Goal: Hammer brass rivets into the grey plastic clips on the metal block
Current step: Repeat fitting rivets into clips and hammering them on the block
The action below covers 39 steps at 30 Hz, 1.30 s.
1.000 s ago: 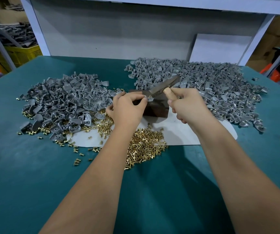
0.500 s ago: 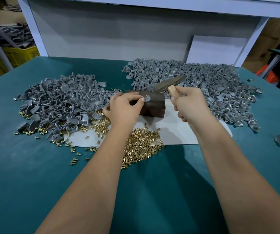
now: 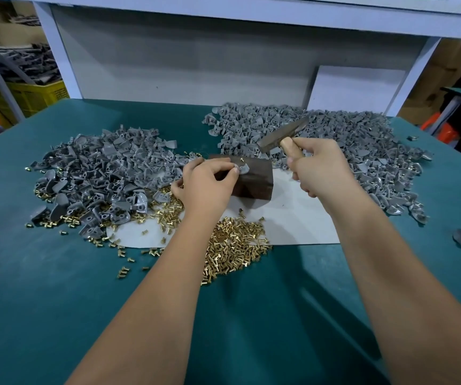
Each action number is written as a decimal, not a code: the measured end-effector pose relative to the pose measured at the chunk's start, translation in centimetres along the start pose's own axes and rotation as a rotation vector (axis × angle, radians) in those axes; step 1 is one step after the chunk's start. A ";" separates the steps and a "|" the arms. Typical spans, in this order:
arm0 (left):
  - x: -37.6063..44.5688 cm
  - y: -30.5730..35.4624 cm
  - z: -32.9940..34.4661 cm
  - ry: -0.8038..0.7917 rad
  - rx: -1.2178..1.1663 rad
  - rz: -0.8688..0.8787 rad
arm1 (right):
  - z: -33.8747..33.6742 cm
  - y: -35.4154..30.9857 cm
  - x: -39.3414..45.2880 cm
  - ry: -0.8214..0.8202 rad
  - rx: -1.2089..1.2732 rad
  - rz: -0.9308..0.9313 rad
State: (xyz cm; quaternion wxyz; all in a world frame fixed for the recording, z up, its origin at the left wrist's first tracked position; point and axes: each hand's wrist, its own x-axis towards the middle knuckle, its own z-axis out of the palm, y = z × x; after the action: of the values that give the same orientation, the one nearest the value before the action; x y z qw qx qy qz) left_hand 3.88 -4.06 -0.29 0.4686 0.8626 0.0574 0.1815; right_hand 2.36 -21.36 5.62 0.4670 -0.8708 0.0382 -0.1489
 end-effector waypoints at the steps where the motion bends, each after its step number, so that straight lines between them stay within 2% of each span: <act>1: 0.0 0.0 -0.1 -0.007 -0.004 0.003 | 0.1 0.2 0.1 0.011 -0.032 -0.001; 6: 0.0 0.2 -0.6 -0.021 -0.069 0.007 | 0.9 2.0 -0.7 0.087 -0.171 0.117; 10: 0.2 0.2 -0.6 -0.003 -0.092 0.025 | 0.9 2.6 -1.1 0.057 -0.209 0.205; 16: 0.7 -0.3 -0.9 -0.026 -0.228 0.058 | 1.2 2.3 -1.6 -0.003 -0.529 0.210; 18: 0.7 -0.3 -1.3 0.018 -0.274 0.054 | 1.4 1.9 -2.1 0.077 -0.726 0.115; 20: 0.7 -0.3 -1.6 0.064 -0.318 0.035 | 1.9 1.4 -2.7 0.227 -0.904 -0.097; 21: 0.7 -0.3 -1.8 0.088 -0.333 0.026 | 2.2 1.1 -2.9 0.254 -0.868 -0.193; 24: 0.6 -0.2 -2.2 0.148 -0.353 0.027 | 3.4 0.0 -3.9 0.074 -0.660 -0.291; 28: 0.4 0.1 -2.1 0.113 -0.363 0.049 | 4.5 -0.7 -5.1 -0.036 -0.728 -0.331; 32: 0.1 0.1 -1.6 0.080 -0.191 0.106 | 5.3 -0.8 -5.5 -0.207 -0.791 -0.337; 36: 0.0 0.2 -1.7 0.040 -0.091 0.116 | 5.7 -0.6 -5.6 -0.203 -0.781 -0.372; 39: -0.2 0.1 -1.6 0.008 -0.047 0.093 | 5.9 0.0 -5.4 -0.147 -0.594 -0.360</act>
State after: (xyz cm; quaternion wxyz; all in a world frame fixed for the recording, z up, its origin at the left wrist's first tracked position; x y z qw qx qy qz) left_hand 3.11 -2.87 0.53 0.4796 0.8524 0.0149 0.2080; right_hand -1.06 -15.57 1.35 0.1612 -0.9698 -0.1077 -0.1482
